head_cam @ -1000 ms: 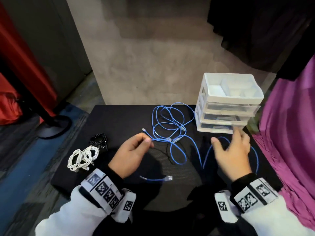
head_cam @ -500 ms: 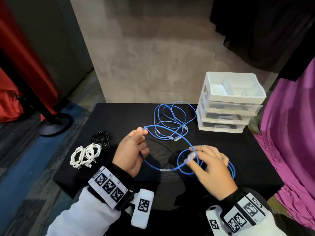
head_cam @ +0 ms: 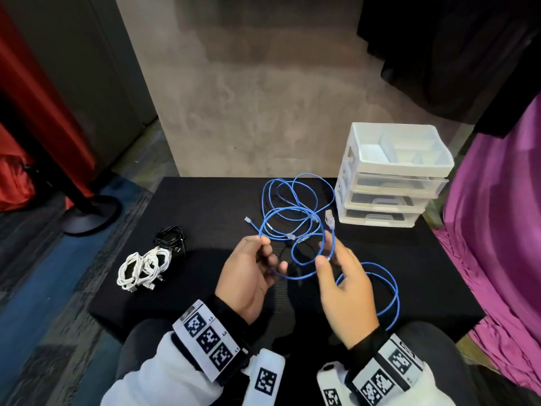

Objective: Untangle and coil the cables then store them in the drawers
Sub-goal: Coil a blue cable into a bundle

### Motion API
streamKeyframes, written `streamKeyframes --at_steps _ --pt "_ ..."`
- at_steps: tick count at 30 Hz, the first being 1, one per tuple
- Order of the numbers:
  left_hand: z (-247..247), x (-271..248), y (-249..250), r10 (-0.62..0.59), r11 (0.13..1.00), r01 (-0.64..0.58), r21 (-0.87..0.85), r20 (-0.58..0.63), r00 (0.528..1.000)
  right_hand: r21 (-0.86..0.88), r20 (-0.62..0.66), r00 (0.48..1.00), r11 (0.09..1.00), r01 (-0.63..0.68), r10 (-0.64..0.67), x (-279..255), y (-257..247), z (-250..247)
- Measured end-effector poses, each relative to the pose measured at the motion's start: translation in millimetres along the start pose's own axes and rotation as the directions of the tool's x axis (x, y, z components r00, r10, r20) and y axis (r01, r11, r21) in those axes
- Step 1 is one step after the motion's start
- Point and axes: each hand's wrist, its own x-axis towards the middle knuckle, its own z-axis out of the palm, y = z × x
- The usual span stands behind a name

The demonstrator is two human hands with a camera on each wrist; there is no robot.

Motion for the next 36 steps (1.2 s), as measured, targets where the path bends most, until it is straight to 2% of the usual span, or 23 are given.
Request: streamKeyframes --at_steps 3,6,8,11,13,15,17,21,23,26,27,29,31,32,33,34,36 --pt "-3.5 -6.3 0.4 0.068 0.967 -0.077 0.242 0.047 0.997 -0.118 -0.04 0.999 0.993 0.002 -0.007 8.9 7.4 -7.8" --pt "-12.3 -5.1 -2.8 0.196 0.844 -0.223 0.488 0.106 0.975 -0.304 -0.101 0.994 0.953 0.01 -0.042 12.3 7.6 -13.7" --pt "-21.3 -1.1 -6.9 0.288 0.643 -0.362 0.675 0.226 0.931 -0.289 -0.062 0.995 0.956 0.056 -0.077 14.5 5.7 -15.5" --pt "-35.5 4.8 -6.7 0.366 0.276 -0.534 0.799 0.426 0.827 -0.189 -0.029 1.0 0.982 -0.017 0.012 17.4 3.2 -19.8" --pt "-42.6 7.7 -1.9 0.401 0.122 -0.617 0.777 0.531 0.747 -0.202 -0.011 1.0 0.979 0.025 -0.028 17.6 4.0 -21.2" --pt "-45.1 8.9 2.0 0.408 0.038 -0.674 0.738 0.604 0.685 -0.234 0.033 0.996 0.968 0.085 -0.079 16.2 5.5 -20.7" --pt "-47.1 9.6 4.5 0.419 0.009 -0.686 0.728 0.62 0.664 -0.253 0.09 0.99 0.958 0.132 -0.113 14.2 5.8 -19.5" --pt "-49.9 10.5 8.4 0.434 0.055 -0.641 0.766 0.559 0.706 -0.18 0.158 0.979 0.971 0.155 -0.127 11.2 4.1 -18.6" --pt "-49.1 9.2 9.1 0.413 0.145 -0.59 0.795 0.493 0.766 -0.097 0.195 0.976 0.988 0.117 -0.097 12.5 2.6 -20.4" --pt "-52.0 12.1 8.7 0.245 0.381 -0.431 0.818 0.36 0.9 0.045 0.258 0.966 0.999 0.012 -0.024 14.0 -3.3 -23.1" --pt "-53.5 13.3 7.8 0.186 0.416 -0.388 0.823 0.341 0.922 0.107 0.268 0.963 0.993 -0.05 0.019 14.2 -5.4 -23.4" --pt "-55.2 13.8 4.5 0.126 0.452 -0.351 0.82 0.331 0.935 0.18 0.262 0.96 0.972 -0.151 0.1 14.4 -7.7 -24.2" --pt "-52.8 9.5 4.5 0.182 0.551 -0.388 0.739 0.348 0.92 0.152 0.261 0.961 0.98 -0.129 0.086 14.1 -6.8 -25.3" --pt "-50.2 5.7 6.0 0.231 0.563 -0.44 0.7 0.378 0.897 0.111 0.283 0.958 0.99 -0.085 0.05 13.8 -6.6 -25.9" --pt "-46.7 2.9 9.0 0.285 0.508 -0.516 0.69 0.431 0.856 0.069 0.317 0.948 0.997 -0.039 0.015 13.2 -7.1 -25.8" --pt "-41.5 -1.3 14.4 0.306 0.397 -0.593 0.7 0.509 0.805 0.039 0.354 0.935 0.999 -0.001 -0.013 12.5 -8.6 -25.3" --pt "-30.4 -4.8 19.7 0.256 0.174 -0.697 0.695 0.652 0.714 0.018 0.418 0.907 0.999 0.05 -0.053 11.1 -13.6 -23.3"
